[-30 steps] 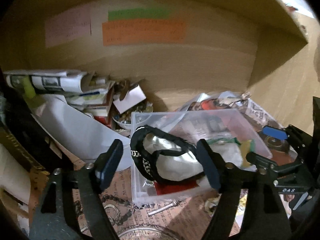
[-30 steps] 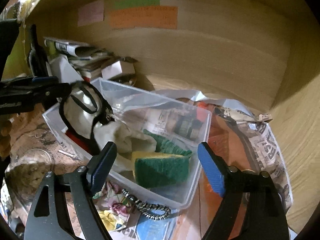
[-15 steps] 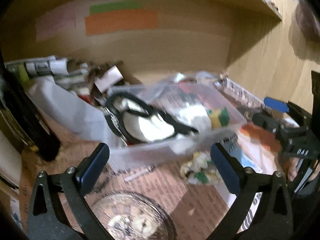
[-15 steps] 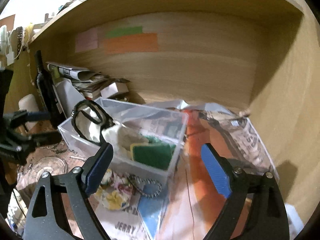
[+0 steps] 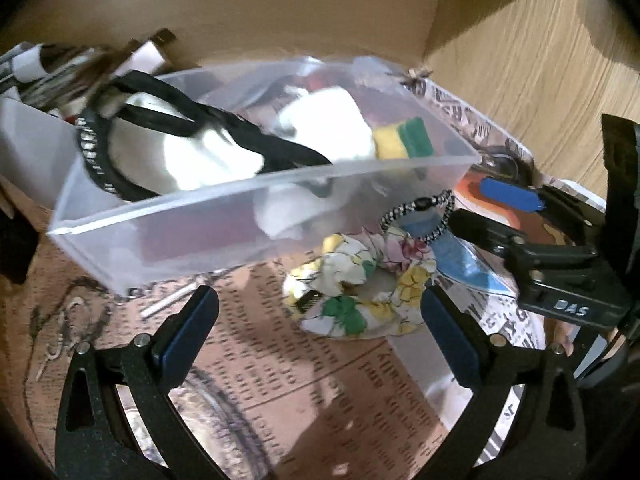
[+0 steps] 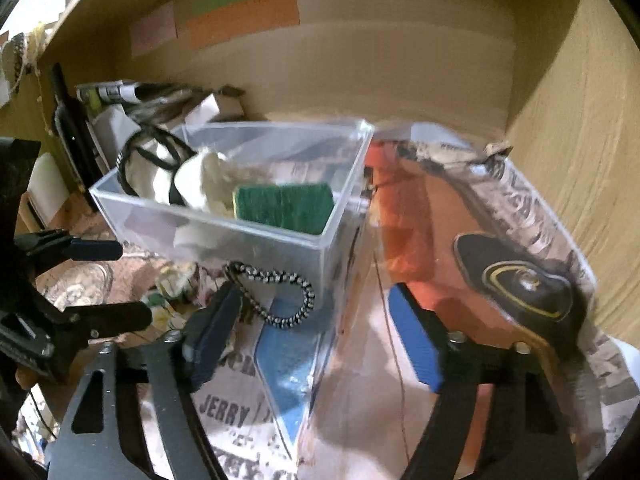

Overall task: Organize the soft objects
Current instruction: 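Grasp the floral scrunchie with the left tool while the right tool grasps the beaded bracelet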

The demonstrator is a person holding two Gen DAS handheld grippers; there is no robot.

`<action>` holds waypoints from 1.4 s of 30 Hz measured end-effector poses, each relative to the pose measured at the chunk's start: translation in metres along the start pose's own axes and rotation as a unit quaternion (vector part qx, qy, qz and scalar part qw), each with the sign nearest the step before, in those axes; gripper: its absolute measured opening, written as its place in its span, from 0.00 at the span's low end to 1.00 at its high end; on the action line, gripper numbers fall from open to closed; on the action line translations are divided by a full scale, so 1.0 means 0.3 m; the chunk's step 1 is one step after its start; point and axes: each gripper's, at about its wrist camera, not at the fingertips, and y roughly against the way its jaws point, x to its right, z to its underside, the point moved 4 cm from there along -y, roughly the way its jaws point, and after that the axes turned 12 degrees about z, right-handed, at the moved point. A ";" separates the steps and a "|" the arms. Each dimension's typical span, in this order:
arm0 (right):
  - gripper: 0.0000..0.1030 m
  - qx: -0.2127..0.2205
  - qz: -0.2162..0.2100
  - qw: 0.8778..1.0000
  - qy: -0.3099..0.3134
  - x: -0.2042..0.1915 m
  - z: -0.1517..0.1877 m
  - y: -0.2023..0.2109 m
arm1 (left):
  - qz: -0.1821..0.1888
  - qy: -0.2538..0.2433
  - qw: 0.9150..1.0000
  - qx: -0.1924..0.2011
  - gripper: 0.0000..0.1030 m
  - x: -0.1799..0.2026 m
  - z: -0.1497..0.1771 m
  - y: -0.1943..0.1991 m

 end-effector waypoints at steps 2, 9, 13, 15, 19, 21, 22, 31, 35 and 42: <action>0.54 -0.020 -0.007 1.000 0.004 -0.007 0.010 -0.029 | -0.001 -0.001 1.000 -0.010 0.99 0.010 0.000 -0.031; 0.24 -0.053 -0.034 0.998 0.009 -0.017 0.033 -0.082 | 0.003 -0.007 0.999 -0.035 0.99 0.037 -0.008 -0.119; 0.14 -0.051 -0.035 0.998 0.003 -0.017 0.033 -0.080 | -0.005 -0.022 0.999 -0.032 0.98 0.054 -0.013 -0.135; 0.12 -0.048 -0.035 0.998 -0.002 -0.010 0.033 -0.073 | -0.005 -0.022 0.999 -0.026 0.89 0.055 -0.012 -0.127; 0.09 -0.036 -0.031 0.999 -0.005 -0.006 0.025 -0.056 | -0.006 -0.023 1.000 -0.013 0.70 0.039 0.008 -0.096; 0.08 -0.025 -0.028 0.999 -0.012 0.006 0.024 -0.039 | -0.007 -0.022 1.000 -0.008 0.62 0.032 0.020 -0.080; 0.08 -0.019 -0.027 0.999 -0.017 0.011 0.025 -0.031 | -0.008 -0.021 1.000 -0.004 0.54 0.029 0.024 -0.073; 0.07 0.014 -0.014 0.999 -0.030 0.038 0.026 0.050 | -0.005 -0.005 1.000 0.024 0.17 -0.023 0.081 0.044; 0.15 -0.022 -0.025 0.999 -0.018 0.023 0.024 0.021 | -0.013 -0.001 0.999 0.048 0.17 -0.046 0.096 0.125; 0.33 -0.050 -0.015 0.999 0.003 0.000 0.014 -0.069 | -0.023 0.004 0.997 0.077 0.17 -0.079 0.102 0.210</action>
